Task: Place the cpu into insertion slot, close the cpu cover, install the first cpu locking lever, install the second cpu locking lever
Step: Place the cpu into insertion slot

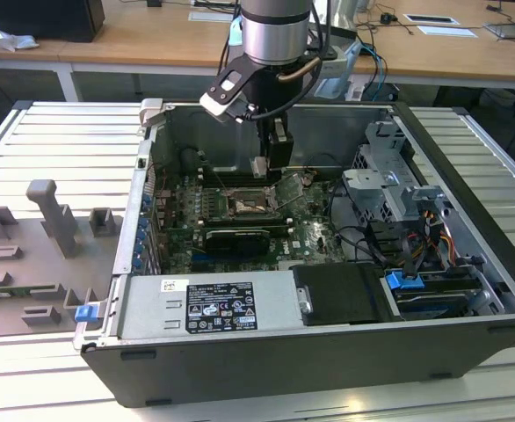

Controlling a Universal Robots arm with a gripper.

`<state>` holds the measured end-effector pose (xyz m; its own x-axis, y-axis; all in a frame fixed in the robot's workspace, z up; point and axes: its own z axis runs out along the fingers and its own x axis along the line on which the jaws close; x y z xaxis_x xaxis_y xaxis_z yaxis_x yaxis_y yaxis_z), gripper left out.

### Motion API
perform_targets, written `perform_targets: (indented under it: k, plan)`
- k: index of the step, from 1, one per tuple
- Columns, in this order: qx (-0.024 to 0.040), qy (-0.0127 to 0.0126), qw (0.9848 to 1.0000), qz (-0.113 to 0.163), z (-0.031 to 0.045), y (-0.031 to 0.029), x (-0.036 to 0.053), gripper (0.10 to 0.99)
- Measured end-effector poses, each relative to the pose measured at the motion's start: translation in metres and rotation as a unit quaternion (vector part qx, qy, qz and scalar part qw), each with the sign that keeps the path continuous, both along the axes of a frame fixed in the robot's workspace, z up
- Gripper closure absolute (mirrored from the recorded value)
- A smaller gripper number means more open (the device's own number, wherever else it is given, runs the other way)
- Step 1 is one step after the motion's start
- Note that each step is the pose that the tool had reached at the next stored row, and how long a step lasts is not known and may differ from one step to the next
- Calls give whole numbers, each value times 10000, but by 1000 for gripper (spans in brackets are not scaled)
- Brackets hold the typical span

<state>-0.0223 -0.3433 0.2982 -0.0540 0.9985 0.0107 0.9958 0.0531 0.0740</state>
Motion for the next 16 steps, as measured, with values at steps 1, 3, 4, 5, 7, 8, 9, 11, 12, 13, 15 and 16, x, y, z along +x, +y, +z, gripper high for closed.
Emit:
perform_targets:
  k: [1,3,4,5,7,8,9,11,12,13,15,16]
  plan:
    - [0,0,10000,-48,-2,0,0,541]
    - [0,0,9999,-124,-5,0,0,541]
    - [0,0,9999,-171,-7,0,0,541]
    - [0,0,9998,-223,-9,0,0,541]
    - [0,0,9996,-299,-15,0,0,541]
    - [0,0,9995,-323,-18,0,0,541]
    - [1,0,9994,-340,-21,0,0,541]
    - [0,0,9993,-371,-29,0,0,541]
    - [0,0,9993,-386,-33,0,0,541]
    - [0,0,9992,-401,-36,0,0,541]
    - [0,0,9991,-425,-42,0,0,541]
    - [0,0,9991,-434,-45,0,0,541]
